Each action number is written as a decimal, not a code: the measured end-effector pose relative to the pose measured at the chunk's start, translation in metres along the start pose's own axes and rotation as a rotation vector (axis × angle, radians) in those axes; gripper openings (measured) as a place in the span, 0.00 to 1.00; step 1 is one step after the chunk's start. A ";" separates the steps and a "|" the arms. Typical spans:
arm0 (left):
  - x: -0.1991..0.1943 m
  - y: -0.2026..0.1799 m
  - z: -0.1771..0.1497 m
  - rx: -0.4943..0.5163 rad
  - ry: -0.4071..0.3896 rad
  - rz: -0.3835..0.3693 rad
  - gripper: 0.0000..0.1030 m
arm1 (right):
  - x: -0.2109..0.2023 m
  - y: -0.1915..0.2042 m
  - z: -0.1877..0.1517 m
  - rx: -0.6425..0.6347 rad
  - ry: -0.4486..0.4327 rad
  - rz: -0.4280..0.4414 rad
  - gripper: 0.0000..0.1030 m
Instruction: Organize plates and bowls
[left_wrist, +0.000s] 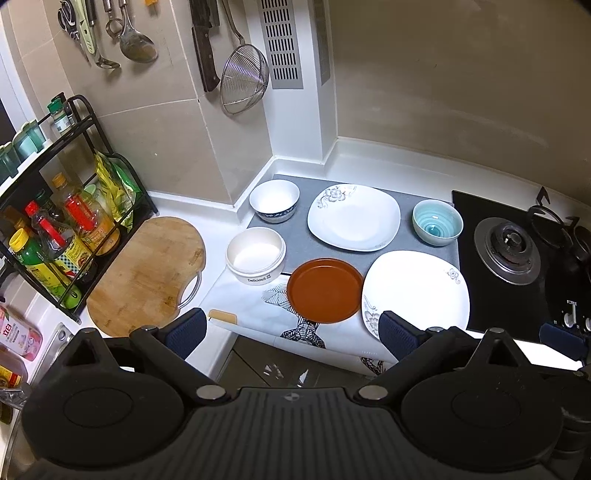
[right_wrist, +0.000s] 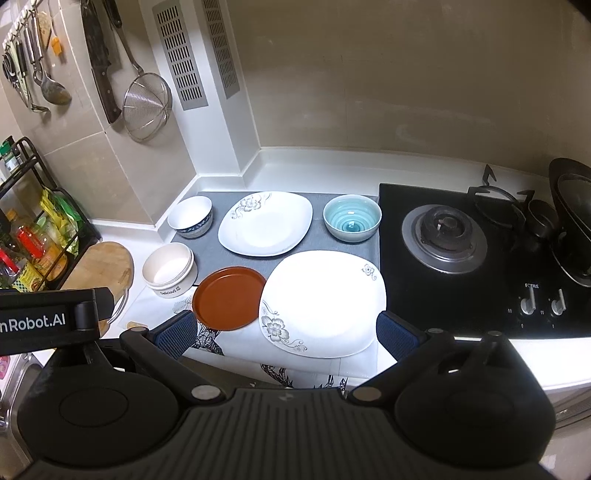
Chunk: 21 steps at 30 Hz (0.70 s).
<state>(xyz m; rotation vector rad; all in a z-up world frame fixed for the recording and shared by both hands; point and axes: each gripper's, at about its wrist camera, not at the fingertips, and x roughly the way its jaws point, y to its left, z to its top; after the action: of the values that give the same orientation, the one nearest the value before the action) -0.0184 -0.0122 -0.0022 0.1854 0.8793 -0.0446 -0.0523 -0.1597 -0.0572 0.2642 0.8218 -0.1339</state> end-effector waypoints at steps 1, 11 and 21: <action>0.000 0.000 -0.001 0.001 0.000 0.000 0.97 | 0.000 -0.001 -0.002 0.002 0.000 0.000 1.00; 0.003 -0.001 -0.005 0.001 0.006 -0.001 0.97 | 0.001 0.000 -0.007 0.008 0.017 -0.013 1.00; 0.003 -0.005 -0.004 0.008 0.003 -0.003 0.97 | 0.000 -0.006 -0.007 0.013 0.013 -0.017 1.00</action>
<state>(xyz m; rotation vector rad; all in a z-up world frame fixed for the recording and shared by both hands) -0.0203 -0.0159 -0.0079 0.1920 0.8824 -0.0503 -0.0581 -0.1640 -0.0631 0.2710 0.8368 -0.1542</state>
